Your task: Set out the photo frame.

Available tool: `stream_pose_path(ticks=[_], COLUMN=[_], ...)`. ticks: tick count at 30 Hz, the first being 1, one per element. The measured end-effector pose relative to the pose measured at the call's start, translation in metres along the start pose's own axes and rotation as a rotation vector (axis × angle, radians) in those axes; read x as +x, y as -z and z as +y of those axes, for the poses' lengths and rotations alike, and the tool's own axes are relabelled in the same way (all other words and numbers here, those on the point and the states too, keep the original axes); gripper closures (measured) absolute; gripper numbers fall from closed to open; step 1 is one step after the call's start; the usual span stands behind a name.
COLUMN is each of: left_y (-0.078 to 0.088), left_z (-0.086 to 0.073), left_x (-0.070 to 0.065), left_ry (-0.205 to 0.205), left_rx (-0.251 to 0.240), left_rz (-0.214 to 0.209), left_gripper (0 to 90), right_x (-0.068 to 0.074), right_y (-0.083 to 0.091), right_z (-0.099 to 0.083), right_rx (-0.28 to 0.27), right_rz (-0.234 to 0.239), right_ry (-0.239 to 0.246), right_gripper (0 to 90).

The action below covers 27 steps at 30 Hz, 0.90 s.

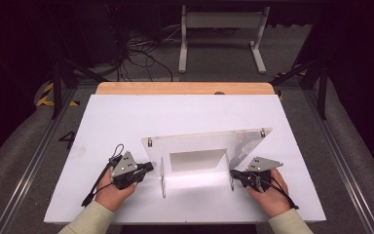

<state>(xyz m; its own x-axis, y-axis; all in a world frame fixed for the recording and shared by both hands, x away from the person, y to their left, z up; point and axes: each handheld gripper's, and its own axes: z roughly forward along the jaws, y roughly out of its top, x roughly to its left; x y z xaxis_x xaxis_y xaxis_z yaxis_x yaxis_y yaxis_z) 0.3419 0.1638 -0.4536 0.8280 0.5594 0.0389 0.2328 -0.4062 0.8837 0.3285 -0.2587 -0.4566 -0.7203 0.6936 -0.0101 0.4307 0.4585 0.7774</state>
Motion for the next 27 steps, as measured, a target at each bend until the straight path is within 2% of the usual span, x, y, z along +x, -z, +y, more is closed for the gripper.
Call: stream_pose_path(ticks=[7,10,18,20,27], left_y=[0.002,0.005,0.008,0.009,0.011], left_z=[-0.001,-0.002,-0.005,-0.006,-0.008], left_x=[0.002,0.004,0.007,0.007,0.008], left_ry=[-0.001,0.003,0.015,0.018,0.025], left_rx=[0.006,0.009,0.01,0.011,0.012], left_rz=[0.016,0.023,0.029,0.03,0.031], left_gripper=[90.0,90.0,90.0,90.0,90.0], right_x=[-0.009,-0.014,-0.022,-0.026,-0.032], right_y=[-0.016,-0.027,-0.05,-0.057,-0.073], right_z=[0.015,0.027,0.049,0.058,0.075], right_rx=[0.008,0.025,0.031,0.025,0.044], right_rz=[-0.029,-0.06,-0.073,-0.058,-0.046], right_ry=[-0.007,-0.008,-0.026,-0.053,-0.06], right_gripper=[89.9,89.9,89.9,89.9,89.9])
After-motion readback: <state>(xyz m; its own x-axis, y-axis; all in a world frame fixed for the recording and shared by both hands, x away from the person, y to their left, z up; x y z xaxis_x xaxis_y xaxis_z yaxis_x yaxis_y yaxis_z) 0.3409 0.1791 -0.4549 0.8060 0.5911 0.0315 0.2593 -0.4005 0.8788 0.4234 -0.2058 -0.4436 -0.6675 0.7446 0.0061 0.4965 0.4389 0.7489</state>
